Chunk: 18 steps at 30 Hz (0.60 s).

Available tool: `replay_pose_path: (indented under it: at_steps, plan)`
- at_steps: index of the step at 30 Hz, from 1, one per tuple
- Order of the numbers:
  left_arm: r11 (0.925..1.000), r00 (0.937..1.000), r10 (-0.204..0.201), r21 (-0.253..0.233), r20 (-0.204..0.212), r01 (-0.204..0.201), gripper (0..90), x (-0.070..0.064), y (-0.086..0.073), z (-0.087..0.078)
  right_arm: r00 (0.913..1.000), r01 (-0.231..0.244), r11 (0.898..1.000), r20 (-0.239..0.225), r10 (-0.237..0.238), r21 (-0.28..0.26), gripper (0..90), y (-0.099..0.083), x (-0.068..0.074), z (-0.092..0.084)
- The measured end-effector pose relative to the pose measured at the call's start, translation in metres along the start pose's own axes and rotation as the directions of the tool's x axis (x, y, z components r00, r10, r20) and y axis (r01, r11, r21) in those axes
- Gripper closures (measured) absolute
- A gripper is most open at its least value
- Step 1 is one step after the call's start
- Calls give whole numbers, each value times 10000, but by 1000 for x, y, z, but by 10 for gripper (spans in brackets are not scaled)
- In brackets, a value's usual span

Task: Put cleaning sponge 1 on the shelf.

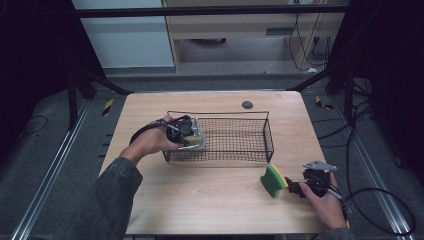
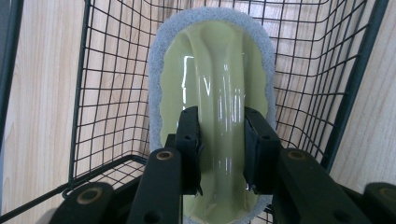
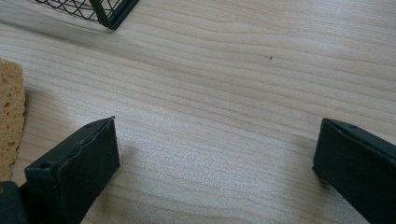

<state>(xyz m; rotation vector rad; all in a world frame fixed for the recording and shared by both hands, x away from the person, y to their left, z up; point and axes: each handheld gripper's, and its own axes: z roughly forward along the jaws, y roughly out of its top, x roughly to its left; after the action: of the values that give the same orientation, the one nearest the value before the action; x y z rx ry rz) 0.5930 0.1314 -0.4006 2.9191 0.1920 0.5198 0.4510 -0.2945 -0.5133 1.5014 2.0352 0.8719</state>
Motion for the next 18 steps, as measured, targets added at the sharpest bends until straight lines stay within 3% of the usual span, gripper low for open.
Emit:
replay_pose_path:
  at_steps: [11,18]
  plan:
    - [9999,9999,-89,116,110,88,694,0,0,5,10000,5,10000,1,-5,-1,5,0,0,0]
    - [9992,9992,-401,-20,-36,401,603,2,-2,0,10000,6,10000,3,-6,1,5,0,0,0]
